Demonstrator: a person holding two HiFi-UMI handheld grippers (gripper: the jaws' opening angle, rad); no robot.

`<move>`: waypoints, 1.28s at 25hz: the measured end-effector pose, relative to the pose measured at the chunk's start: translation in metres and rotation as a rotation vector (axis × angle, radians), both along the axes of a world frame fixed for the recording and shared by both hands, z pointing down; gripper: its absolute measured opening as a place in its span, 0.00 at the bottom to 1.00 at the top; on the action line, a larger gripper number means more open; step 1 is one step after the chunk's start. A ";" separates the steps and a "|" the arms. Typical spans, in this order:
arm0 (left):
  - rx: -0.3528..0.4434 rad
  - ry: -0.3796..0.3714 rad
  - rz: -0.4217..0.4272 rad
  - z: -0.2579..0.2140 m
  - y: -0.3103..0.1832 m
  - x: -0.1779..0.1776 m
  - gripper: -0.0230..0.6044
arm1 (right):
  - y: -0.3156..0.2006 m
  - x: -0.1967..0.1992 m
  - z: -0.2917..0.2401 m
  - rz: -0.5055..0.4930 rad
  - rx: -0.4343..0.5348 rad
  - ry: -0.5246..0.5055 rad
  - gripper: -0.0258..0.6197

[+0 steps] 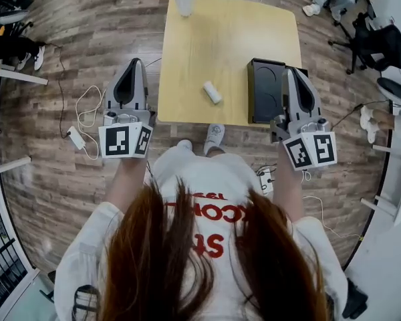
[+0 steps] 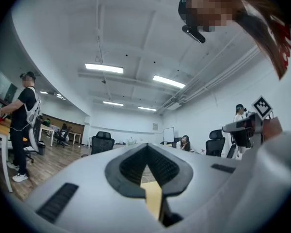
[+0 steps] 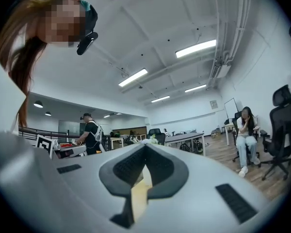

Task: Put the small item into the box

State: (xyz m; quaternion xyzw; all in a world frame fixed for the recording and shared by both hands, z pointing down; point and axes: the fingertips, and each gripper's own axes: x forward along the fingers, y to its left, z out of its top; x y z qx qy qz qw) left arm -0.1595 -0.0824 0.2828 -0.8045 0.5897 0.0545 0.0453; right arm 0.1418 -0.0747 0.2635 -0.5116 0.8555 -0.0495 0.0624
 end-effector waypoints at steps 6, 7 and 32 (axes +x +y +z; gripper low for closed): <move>0.018 -0.001 -0.084 -0.001 -0.029 0.020 0.05 | -0.050 0.020 -0.003 -0.085 0.015 -0.008 0.05; 0.017 -0.001 -0.097 0.000 -0.032 0.022 0.05 | -0.056 0.022 -0.001 -0.097 0.014 -0.008 0.05; -0.123 -0.007 -0.042 0.053 -0.081 0.002 0.05 | -0.092 -0.070 0.085 -0.185 -0.235 0.031 0.05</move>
